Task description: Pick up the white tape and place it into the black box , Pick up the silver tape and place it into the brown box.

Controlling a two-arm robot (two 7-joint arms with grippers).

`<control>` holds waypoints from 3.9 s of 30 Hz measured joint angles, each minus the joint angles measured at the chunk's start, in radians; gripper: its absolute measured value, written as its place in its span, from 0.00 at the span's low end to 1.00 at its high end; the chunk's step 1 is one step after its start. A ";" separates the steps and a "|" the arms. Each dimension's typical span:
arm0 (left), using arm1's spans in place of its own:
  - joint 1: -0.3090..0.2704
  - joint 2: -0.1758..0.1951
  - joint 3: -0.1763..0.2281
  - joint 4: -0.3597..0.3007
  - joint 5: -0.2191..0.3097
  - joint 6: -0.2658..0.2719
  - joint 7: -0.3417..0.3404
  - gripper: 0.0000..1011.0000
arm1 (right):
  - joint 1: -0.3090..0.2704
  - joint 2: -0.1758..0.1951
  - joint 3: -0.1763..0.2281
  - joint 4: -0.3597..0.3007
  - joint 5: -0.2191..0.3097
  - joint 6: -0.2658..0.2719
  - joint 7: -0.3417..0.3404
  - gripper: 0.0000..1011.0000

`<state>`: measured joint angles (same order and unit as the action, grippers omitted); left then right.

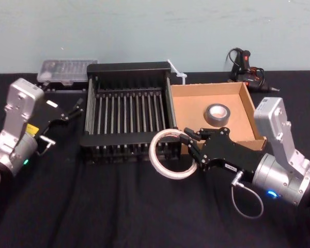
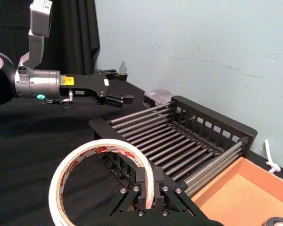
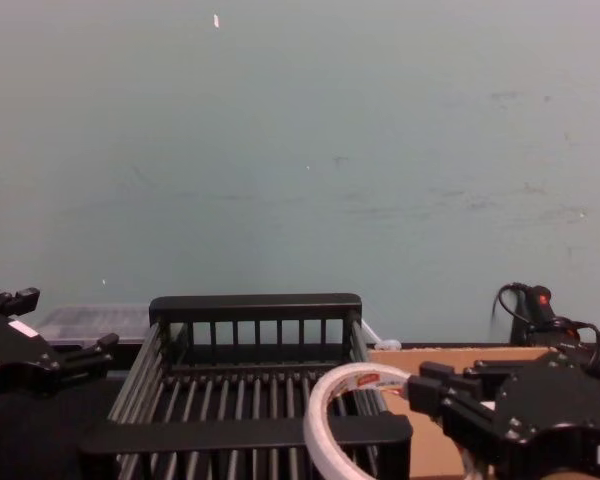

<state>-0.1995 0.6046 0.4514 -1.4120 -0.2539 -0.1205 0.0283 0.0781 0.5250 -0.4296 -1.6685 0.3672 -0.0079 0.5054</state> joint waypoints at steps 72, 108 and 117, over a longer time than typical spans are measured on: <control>0.000 0.000 0.000 0.000 0.000 0.000 0.000 0.99 | 0.479 -0.296 -0.123 0.588 -0.073 -0.012 0.043 0.10; 0.000 0.000 0.000 0.000 0.000 0.000 0.000 0.99 | 0.593 -0.379 -0.112 0.791 -0.106 -0.061 0.070 0.10; 0.000 0.000 0.000 0.000 0.000 0.000 0.000 0.99 | 0.591 -0.378 -0.113 0.788 -0.106 -0.061 0.069 0.10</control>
<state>-0.1995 0.6047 0.4514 -1.4120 -0.2539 -0.1205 0.0283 0.6692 0.1465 -0.5429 -0.8807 0.2617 -0.0688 0.5744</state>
